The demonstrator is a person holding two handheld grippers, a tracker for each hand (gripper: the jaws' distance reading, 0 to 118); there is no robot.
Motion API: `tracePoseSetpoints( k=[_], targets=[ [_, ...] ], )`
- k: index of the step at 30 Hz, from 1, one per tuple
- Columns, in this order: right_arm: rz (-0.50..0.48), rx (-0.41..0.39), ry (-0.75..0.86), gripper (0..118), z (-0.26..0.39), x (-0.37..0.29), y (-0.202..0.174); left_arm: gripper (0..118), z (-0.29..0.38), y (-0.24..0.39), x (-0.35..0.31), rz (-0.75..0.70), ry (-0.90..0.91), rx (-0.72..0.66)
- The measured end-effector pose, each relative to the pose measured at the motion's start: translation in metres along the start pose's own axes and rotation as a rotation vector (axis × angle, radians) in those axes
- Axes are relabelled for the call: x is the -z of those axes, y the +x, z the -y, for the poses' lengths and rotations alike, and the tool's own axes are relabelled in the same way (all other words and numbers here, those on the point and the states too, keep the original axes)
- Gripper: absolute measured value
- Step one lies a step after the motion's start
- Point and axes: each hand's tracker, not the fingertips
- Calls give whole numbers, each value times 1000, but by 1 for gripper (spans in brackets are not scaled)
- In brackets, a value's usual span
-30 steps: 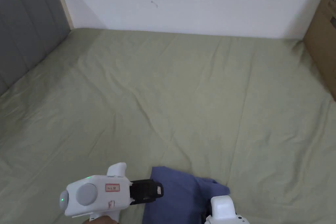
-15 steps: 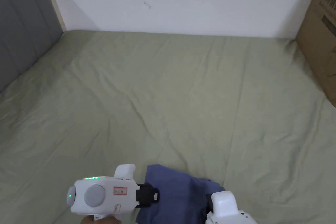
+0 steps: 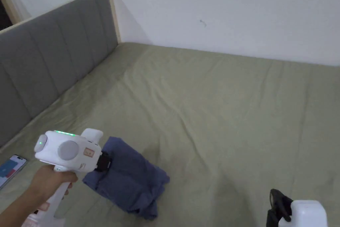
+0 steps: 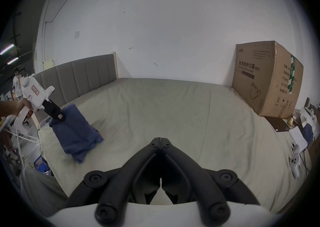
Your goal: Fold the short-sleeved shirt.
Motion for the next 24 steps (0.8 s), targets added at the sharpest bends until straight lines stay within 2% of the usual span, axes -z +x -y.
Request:
tracePoseSetpoints(
  k=[5, 7, 10, 12, 14, 15, 17, 20, 24],
  targets=[
    [-13, -16, -8, 0, -7, 24, -11, 18, -16, -86, 20, -116, -63, -94],
    [-11, -13, -13, 0, -7, 33, -14, 18, -13, -94, 23, -135, -75, -139],
    [-11, 7, -32, 0, -6, 46, -15, 18, -6, -106, 35, -63, -90, -234],
    [-7, 10, -41, 0, -5, 52, -16, 20, -2, -103, 43, -86, -105, -229],
    [-3, 10, -47, 0, -5, 55, -15, 32, -2, -98, 45, -91, -112, -216],
    [-3, 13, -49, 0, -5, 56, -13, 48, -2, -96, 45, -98, -112, -215],
    [-3, 19, -50, 0, -6, 55, -11, 71, -3, -88, 39, -110, -112, -204],
    [1, 31, -34, 0, -12, 47, -6, 75, -9, -80, 25, -87, -88, -201],
    [12, 53, 10, 0, -28, 30, 5, 76, -15, -62, -6, -113, -24, -189]
  ],
)
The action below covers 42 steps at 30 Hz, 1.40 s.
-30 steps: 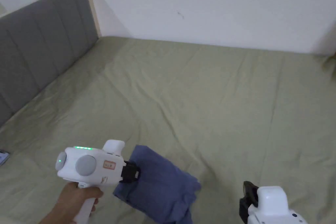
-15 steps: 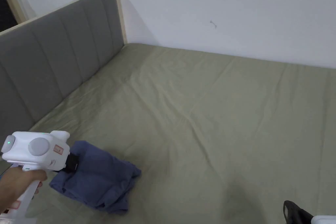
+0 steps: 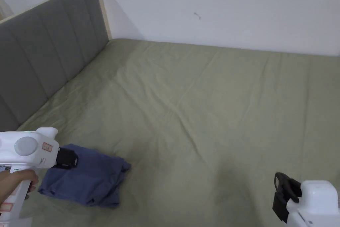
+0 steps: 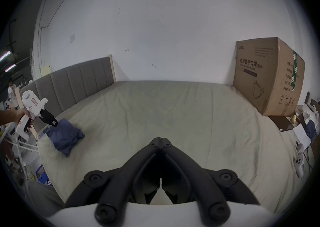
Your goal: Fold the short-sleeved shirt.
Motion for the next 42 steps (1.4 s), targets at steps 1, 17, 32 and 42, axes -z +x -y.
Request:
tracePoseSetpoints(
  k=[1, 17, 32, 42],
  targets=[
    [6, 2, 18, 0, -7, -7, 3, 76, 0, 6, -13, 16, 38, 4],
    [135, -34, 267, 0, -122, -127, 52, 75, 59, 173, -253, 105, 800, 58],
    [254, -67, 390, 0, -124, -183, 89, 50, 128, 312, -246, 172, 1113, 145],
    [282, -50, 396, 0, -116, -195, 104, 0, 141, 347, -239, 222, 1080, 235]
  ],
)
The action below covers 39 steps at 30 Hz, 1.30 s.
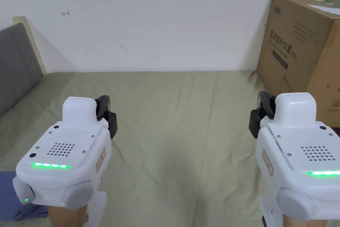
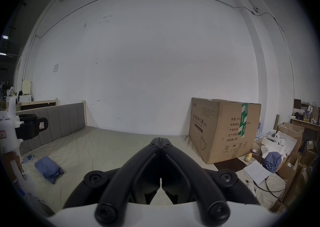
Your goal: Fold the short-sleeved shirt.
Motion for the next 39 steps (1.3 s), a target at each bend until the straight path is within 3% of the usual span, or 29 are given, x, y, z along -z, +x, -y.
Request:
tracePoseSetpoints(
  k=[39],
  targets=[
    [-13, -3, -10, 0, 3, -2, -2, 0, 3, 5, -3, 7, 0, 23]
  ],
)
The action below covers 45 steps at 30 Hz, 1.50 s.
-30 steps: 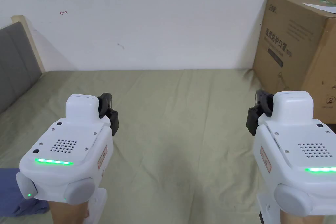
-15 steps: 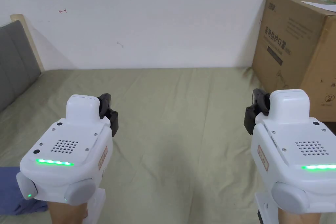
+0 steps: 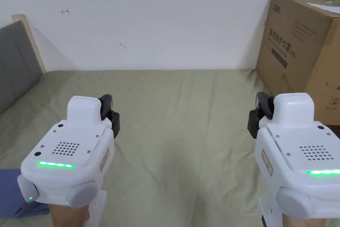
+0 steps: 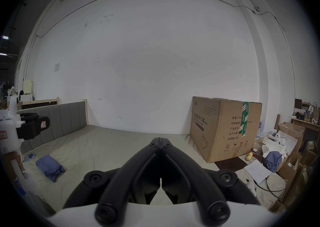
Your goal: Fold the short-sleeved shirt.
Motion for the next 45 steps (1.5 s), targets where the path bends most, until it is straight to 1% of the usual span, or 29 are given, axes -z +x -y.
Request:
tracePoseSetpoints(
  k=[9, 25, 45],
  targets=[
    [-4, 10, 2, 0, -2, 0, -2, 0, 0, -4, 0, 2, -2, -14],
    [-6, -3, 5, 0, -4, 0, -4, 0, -3, -6, -2, -6, 10, 4],
    [-10, -2, 8, 0, -4, 0, -5, 0, -1, -9, -3, -16, 6, 2]
  ],
)
